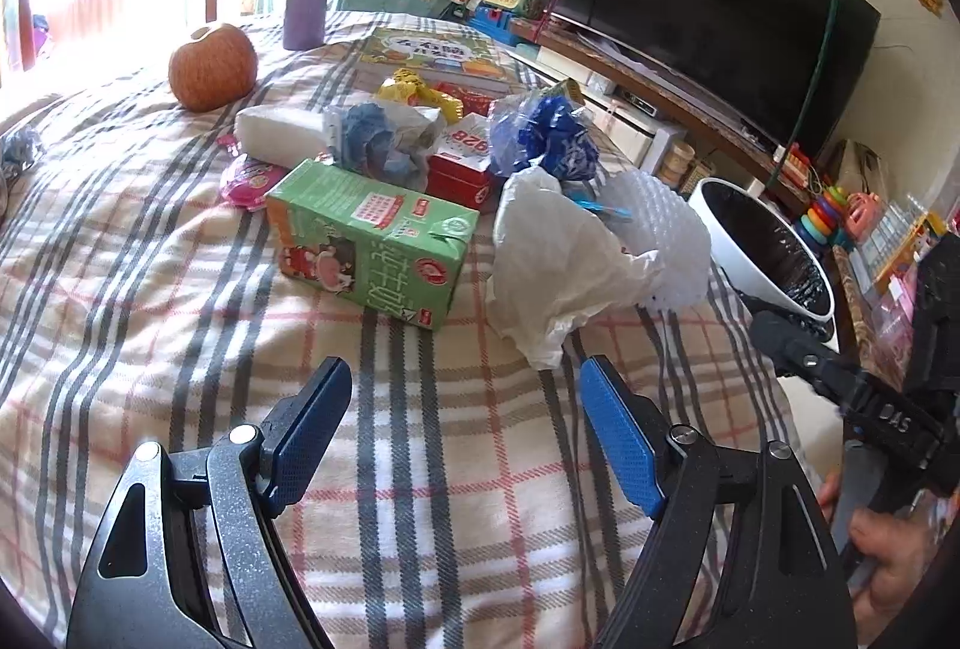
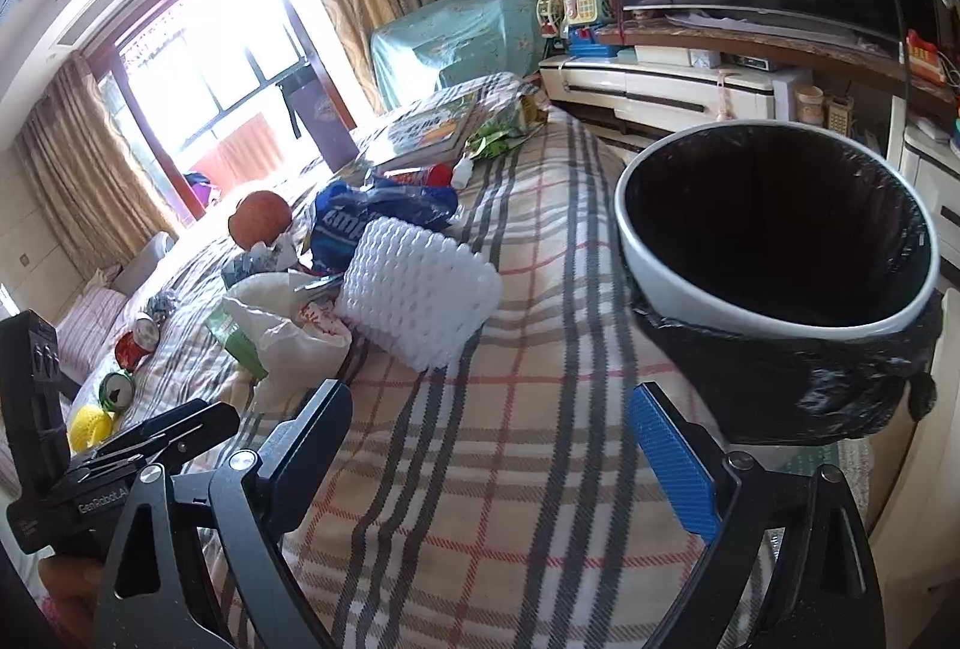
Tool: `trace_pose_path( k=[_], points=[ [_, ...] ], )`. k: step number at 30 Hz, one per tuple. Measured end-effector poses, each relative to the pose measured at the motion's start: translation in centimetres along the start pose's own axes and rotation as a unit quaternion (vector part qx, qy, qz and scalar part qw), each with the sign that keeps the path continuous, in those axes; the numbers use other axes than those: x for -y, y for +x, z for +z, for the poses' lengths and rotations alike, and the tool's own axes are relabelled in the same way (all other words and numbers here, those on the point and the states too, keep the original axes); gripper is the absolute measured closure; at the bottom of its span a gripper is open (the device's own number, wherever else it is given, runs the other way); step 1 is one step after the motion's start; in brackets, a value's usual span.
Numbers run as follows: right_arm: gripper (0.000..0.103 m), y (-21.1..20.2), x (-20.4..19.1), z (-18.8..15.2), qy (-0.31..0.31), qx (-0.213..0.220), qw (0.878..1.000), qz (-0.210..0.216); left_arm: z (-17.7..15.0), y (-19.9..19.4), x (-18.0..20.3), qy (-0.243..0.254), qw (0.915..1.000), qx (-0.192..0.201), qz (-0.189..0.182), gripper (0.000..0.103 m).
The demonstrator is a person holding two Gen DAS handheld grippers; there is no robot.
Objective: Collect trash
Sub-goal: 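Grasp the white tissue with the left tool while the right tool grasps the white foam net, then carry the tissue and foam net over the bin and release both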
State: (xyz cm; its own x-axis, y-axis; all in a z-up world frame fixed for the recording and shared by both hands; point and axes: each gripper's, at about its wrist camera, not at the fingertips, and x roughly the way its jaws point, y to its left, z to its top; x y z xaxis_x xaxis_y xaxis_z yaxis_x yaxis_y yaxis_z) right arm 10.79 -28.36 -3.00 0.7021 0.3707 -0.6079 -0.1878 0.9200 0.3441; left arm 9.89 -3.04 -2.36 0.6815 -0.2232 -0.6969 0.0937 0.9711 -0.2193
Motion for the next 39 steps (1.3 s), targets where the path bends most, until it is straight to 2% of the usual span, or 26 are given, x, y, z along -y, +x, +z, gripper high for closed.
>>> trace_pose_path(
  k=[6,10,11,16,19,20,21,24,32,39],
  points=[
    [0.009,1.8,0.0,0.8,0.011,-0.025,0.999,0.017,0.5,0.8,1.2,0.023,0.9997,-0.001,-0.009,0.023],
    [0.010,2.3,0.1,1.8,0.022,-0.023,0.999,0.031,1.0,1.5,1.8,0.036,0.9993,-0.003,-0.013,0.024],
    [0.013,2.5,0.2,2.0,0.025,-0.023,0.999,0.032,1.1,1.7,2.0,0.039,0.9991,-0.004,-0.012,0.027],
    [0.031,4.2,0.6,3.1,0.038,-0.035,0.998,0.046,1.6,3.4,2.8,0.055,0.9983,-0.015,-0.013,0.044],
    [0.054,5.4,0.7,3.5,0.045,-0.044,0.997,0.053,1.7,4.5,3.1,0.059,0.9976,-0.028,-0.023,0.067],
    [0.067,5.7,0.6,3.5,0.045,-0.048,0.996,0.058,1.7,4.7,3.2,0.060,0.9973,-0.032,-0.027,0.075],
    [0.074,5.9,0.5,3.5,0.043,-0.051,0.996,0.060,1.7,4.7,3.4,0.063,0.9971,-0.032,-0.027,0.076],
    [0.083,5.3,0.1,3.1,0.027,-0.041,0.997,0.057,1.5,4.4,3.5,0.066,0.9969,-0.027,-0.033,0.086],
    [0.084,2.5,0.5,2.6,0.018,-0.015,0.999,0.039,1.0,2.5,3.7,0.060,0.9968,-0.017,-0.050,0.091],
    [0.084,0.0,1.4,2.3,0.020,0.002,1.000,0.023,0.2,0.9,5.8,0.075,0.9938,-0.016,-0.080,0.096]
  ],
)
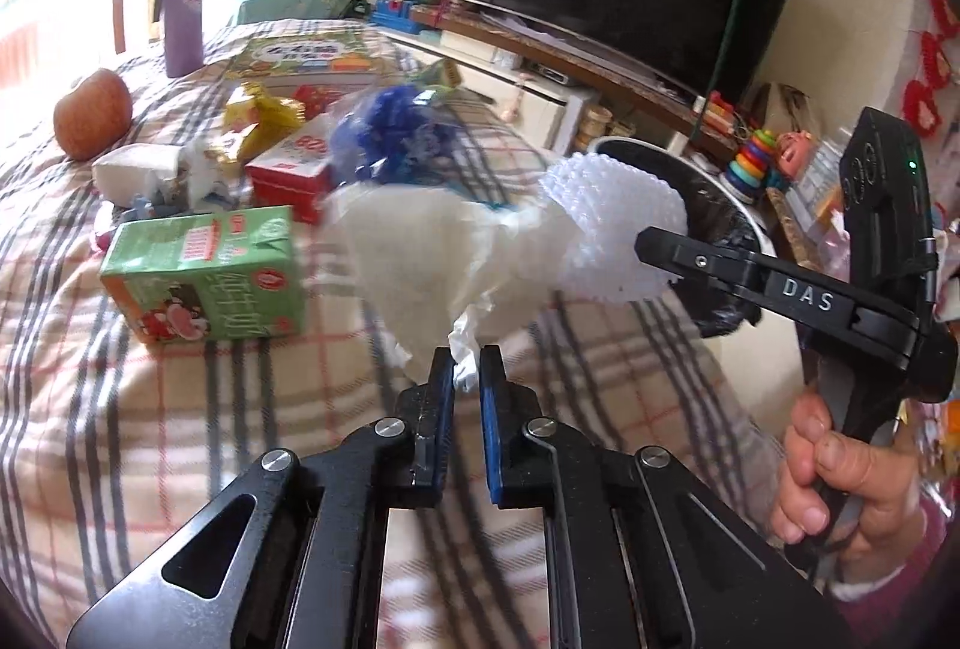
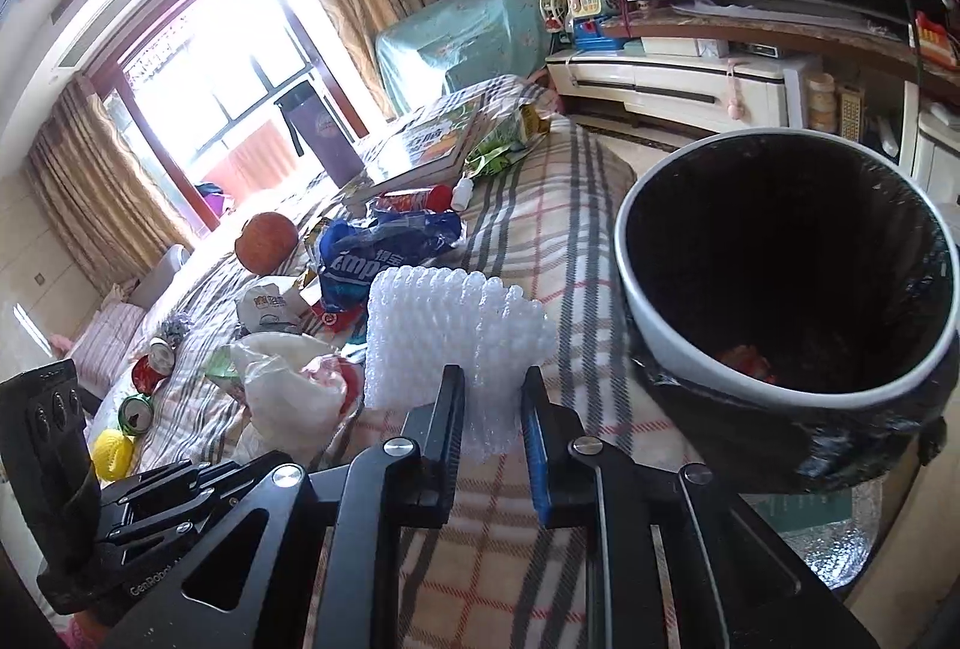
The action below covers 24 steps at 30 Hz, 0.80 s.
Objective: Collect trash
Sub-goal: 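Carry the tissue and foam net over the bin and release both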
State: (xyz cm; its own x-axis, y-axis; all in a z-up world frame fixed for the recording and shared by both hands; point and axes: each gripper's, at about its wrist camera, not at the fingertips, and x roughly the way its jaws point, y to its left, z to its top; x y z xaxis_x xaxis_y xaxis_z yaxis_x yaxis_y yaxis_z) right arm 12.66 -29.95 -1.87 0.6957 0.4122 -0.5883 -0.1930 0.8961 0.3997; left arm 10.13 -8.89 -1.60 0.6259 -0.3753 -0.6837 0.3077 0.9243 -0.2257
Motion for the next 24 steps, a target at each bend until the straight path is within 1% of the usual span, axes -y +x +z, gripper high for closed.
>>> trace_pose_path(
  k=[5,14,24],
  points=[
    [0.084,-1.5,0.7,-0.4,-0.002,0.012,1.000,-0.014,0.0,-0.3,1.9,0.021,0.9997,0.004,-0.013,0.097],
    [0.085,-3.6,2.6,-0.7,0.014,0.029,0.999,-0.032,0.6,-0.1,4.4,0.045,0.9985,0.007,-0.030,0.097],
    [0.085,-5.3,5.0,-0.3,0.030,0.046,0.997,-0.054,2.0,1.5,7.2,0.072,0.9963,0.004,-0.047,0.097]
  ],
)
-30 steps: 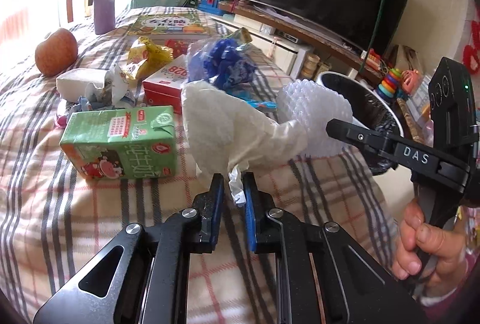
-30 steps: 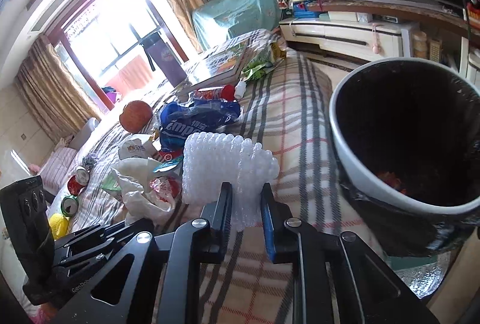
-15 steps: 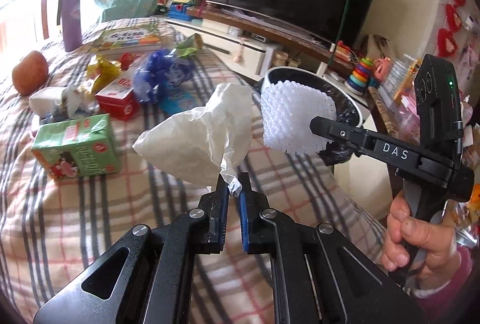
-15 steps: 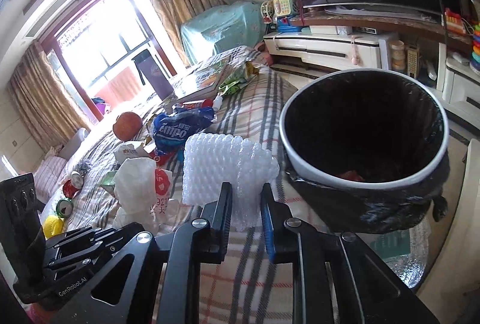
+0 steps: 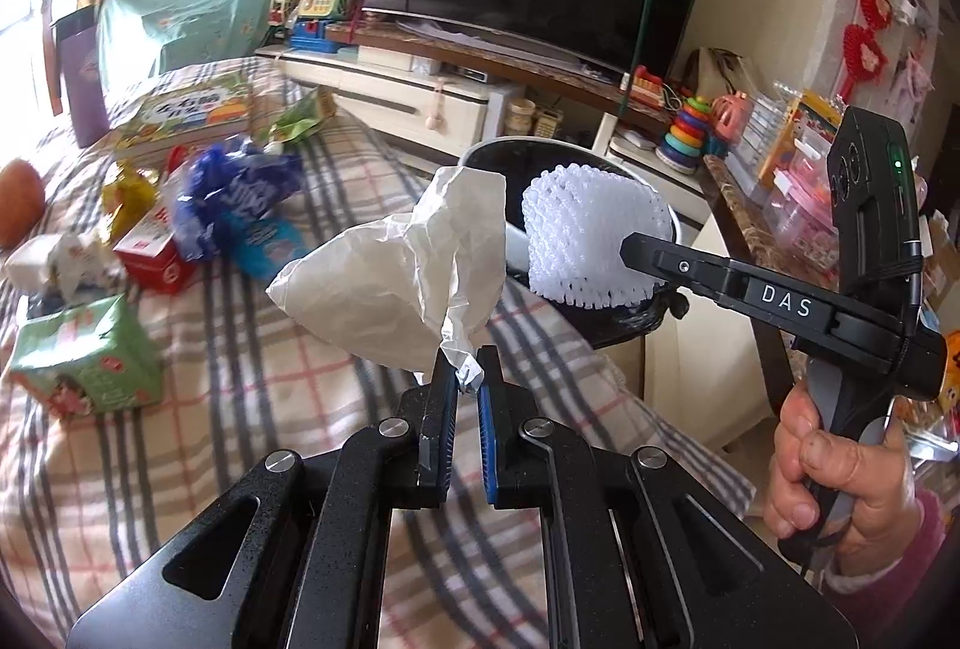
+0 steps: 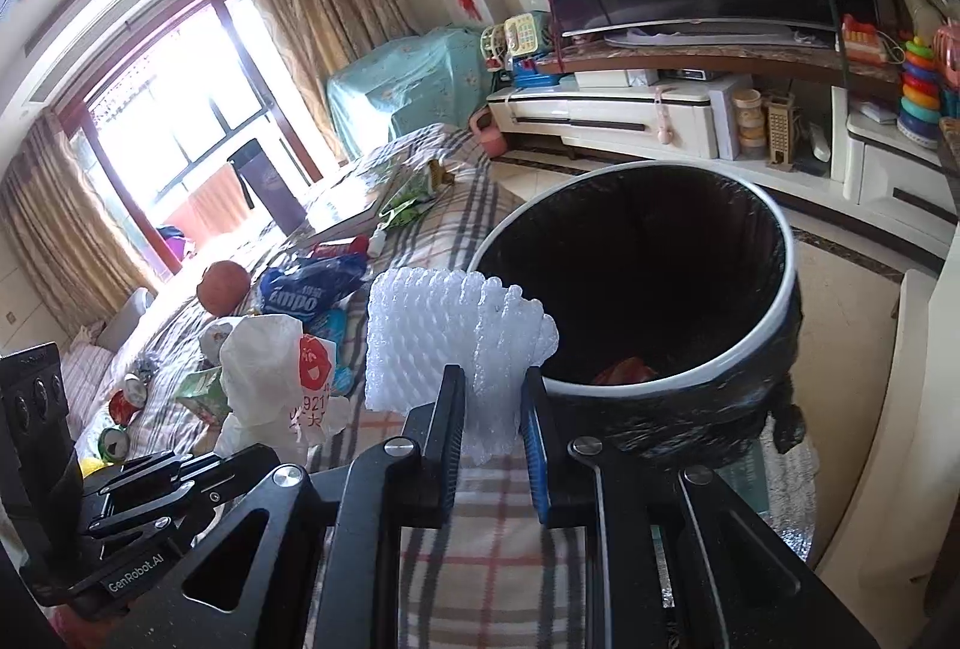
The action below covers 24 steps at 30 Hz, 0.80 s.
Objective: Collect trash
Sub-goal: 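Carry the tissue and foam net over the bin and release both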
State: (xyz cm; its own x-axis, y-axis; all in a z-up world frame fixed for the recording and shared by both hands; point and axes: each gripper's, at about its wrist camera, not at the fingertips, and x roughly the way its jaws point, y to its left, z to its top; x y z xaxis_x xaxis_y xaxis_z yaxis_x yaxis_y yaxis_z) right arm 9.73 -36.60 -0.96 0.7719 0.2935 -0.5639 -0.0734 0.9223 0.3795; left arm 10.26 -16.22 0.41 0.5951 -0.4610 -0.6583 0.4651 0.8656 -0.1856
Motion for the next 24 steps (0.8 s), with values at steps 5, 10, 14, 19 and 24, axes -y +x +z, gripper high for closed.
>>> trace_pose_path(
  k=[5,10,14,19,24],
  points=[
    [0.085,-0.2,1.3,0.3,0.011,0.003,1.000,-0.011,0.8,1.0,1.0,0.010,0.9999,-0.003,-0.006,0.097],
    [0.085,-0.5,2.3,0.4,0.018,0.007,1.000,-0.019,1.6,2.0,1.7,0.018,0.9998,-0.006,-0.011,0.097],
    [0.085,-0.8,3.2,0.7,0.024,0.012,0.999,-0.025,2.2,2.5,2.2,0.024,0.9996,-0.007,-0.015,0.097],
    [0.085,-0.9,4.2,1.2,0.031,0.015,0.999,-0.033,3.2,3.2,3.1,0.035,0.9992,-0.005,-0.019,0.097],
    [0.085,-1.1,5.2,1.6,0.038,0.018,0.998,-0.041,4.2,4.0,4.0,0.044,0.9987,-0.005,-0.025,0.097]
  ],
)
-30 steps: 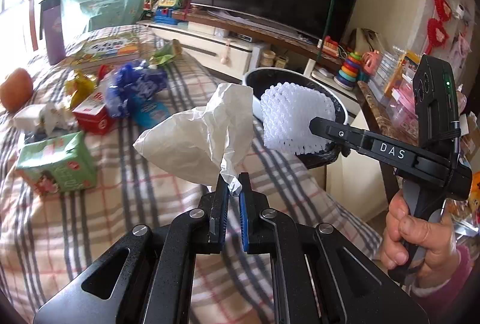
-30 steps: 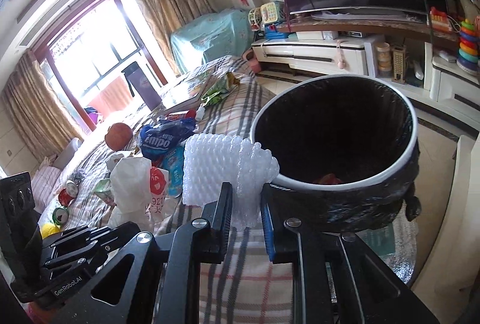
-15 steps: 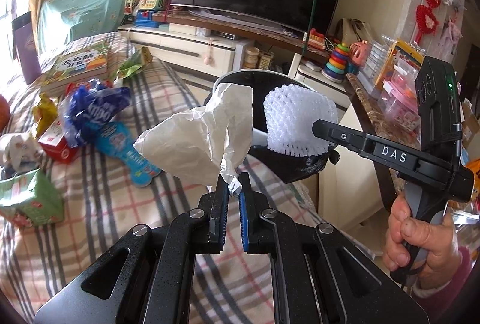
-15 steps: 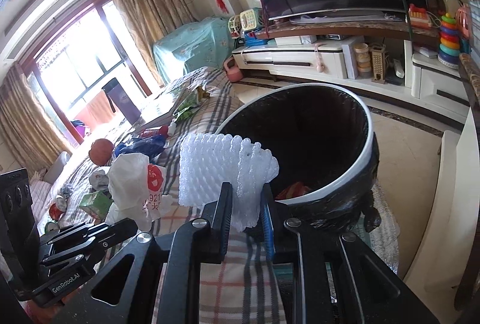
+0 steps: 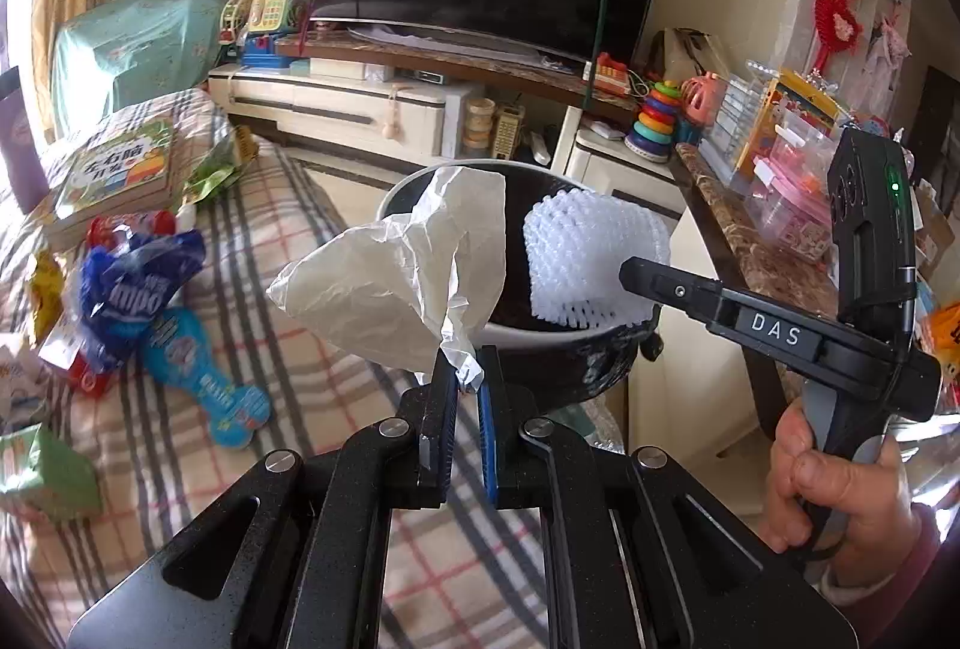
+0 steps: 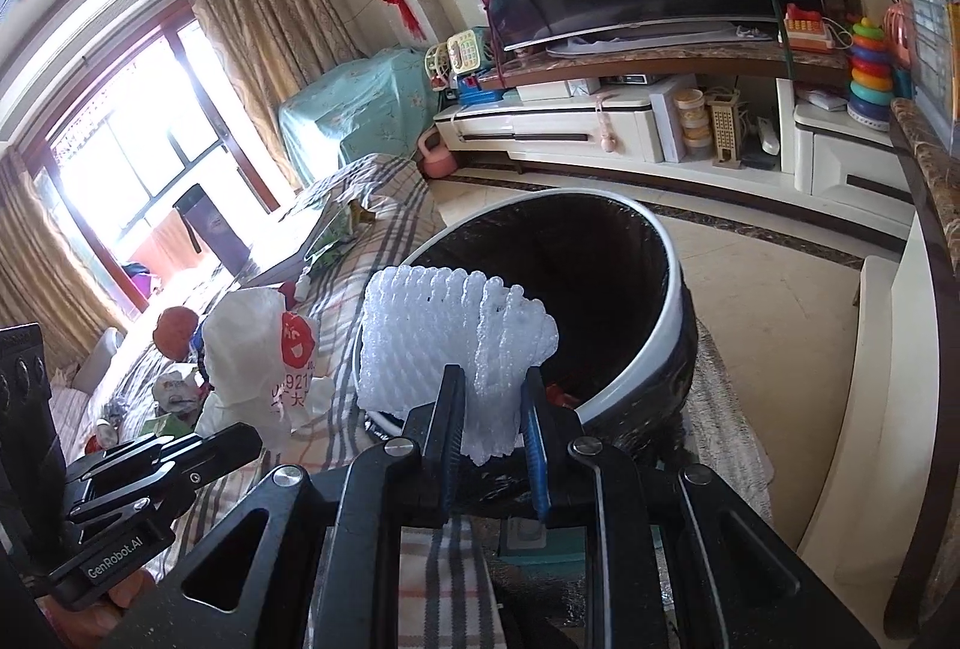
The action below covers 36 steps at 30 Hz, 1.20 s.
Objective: Collect trash
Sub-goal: 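Carry the tissue and foam net over the bin and release both, then move both open tools back over the bed toward the remaining trash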
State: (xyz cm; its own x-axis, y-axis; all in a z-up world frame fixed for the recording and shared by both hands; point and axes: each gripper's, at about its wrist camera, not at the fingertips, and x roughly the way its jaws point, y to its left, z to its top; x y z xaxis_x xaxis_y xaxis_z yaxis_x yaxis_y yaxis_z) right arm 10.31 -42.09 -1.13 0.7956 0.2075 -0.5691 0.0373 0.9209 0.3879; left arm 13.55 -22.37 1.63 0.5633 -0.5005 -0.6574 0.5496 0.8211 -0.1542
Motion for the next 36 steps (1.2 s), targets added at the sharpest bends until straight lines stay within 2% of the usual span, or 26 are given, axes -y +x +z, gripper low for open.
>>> trace_pose_path(
  k=[19,26,30,32,33,34,35,36],
  points=[
    [0.084,1.0,2.4,2.7,-0.001,-0.004,0.999,-0.036,3.5,3.6,2.1,0.035,0.9992,-0.014,-0.013,0.097],
    [0.084,1.9,2.8,3.4,-0.005,-0.013,0.999,-0.042,3.7,5.3,2.0,0.032,0.9989,-0.029,-0.018,0.097],
    [0.080,2.3,3.0,3.4,-0.003,-0.017,0.999,-0.044,3.6,5.9,1.7,0.025,0.9988,-0.037,-0.019,0.097],
    [0.080,2.5,3.2,3.5,-0.001,-0.019,0.999,-0.045,3.6,6.0,1.5,0.021,0.9988,-0.039,-0.019,0.094],
    [0.077,2.6,3.2,3.5,0.001,-0.019,0.999,-0.045,3.5,6.1,1.4,0.019,0.9988,-0.040,-0.018,0.088],
    [0.074,2.6,3.3,3.5,0.002,-0.020,0.999,-0.045,3.5,6.1,1.3,0.017,0.9989,-0.041,-0.015,0.082],
    [0.068,2.7,3.4,3.5,0.006,-0.022,0.999,-0.043,3.4,6.0,1.2,0.016,0.9991,-0.040,-0.008,0.067],
    [0.063,2.8,3.6,3.5,0.008,-0.023,0.999,-0.041,3.3,5.8,1.1,0.014,0.9993,-0.034,-0.003,0.060]
  ],
)
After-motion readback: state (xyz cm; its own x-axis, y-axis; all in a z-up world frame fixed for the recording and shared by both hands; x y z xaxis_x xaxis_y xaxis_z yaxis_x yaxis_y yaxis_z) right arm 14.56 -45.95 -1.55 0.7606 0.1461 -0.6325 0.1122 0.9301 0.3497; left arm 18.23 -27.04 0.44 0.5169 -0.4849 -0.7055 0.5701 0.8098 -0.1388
